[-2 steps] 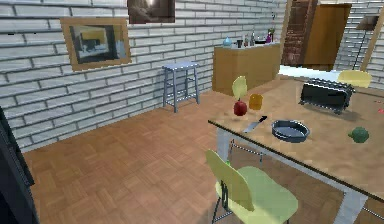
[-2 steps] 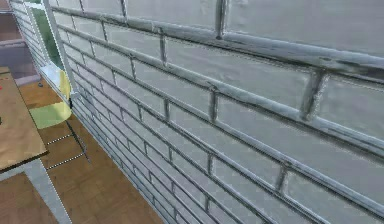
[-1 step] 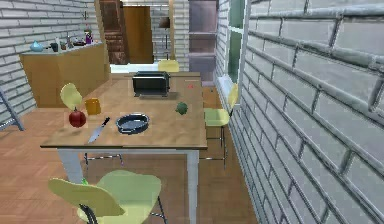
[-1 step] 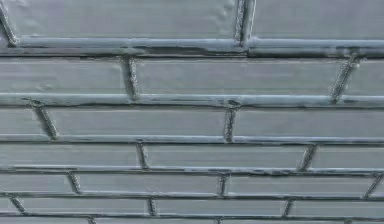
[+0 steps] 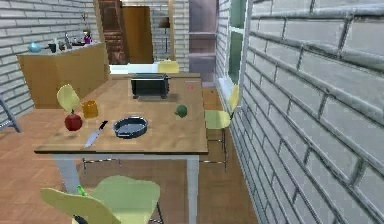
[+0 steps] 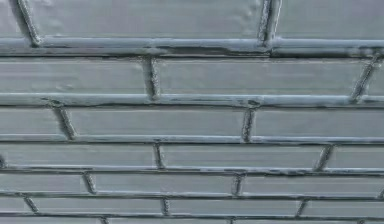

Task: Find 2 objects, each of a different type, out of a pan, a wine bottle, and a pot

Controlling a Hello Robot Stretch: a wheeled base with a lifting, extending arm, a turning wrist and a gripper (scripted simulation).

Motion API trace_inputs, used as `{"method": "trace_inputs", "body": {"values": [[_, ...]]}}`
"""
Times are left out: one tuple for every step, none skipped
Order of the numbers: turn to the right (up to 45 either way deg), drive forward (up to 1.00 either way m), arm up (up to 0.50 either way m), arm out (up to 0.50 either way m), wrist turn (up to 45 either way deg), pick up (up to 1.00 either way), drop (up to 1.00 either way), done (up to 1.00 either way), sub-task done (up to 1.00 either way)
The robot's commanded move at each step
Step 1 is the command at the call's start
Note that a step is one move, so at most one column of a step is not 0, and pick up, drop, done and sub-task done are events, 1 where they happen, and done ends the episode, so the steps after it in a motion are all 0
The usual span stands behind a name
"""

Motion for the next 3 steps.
{"method": "trace_inputs", "body": {"values": [[0.0, 0.35, 0.00, 0.00, 0.0, 0.00, 0.00, 0.00, 0.00], [-24.0, 0.00, 0.00, 0.00, 0.0, 0.00, 0.00, 0.00, 0.00], [0.0, 0.00, 0.00, 0.00, 0.0, 0.00, 0.00, 0.00, 1.00]]}}
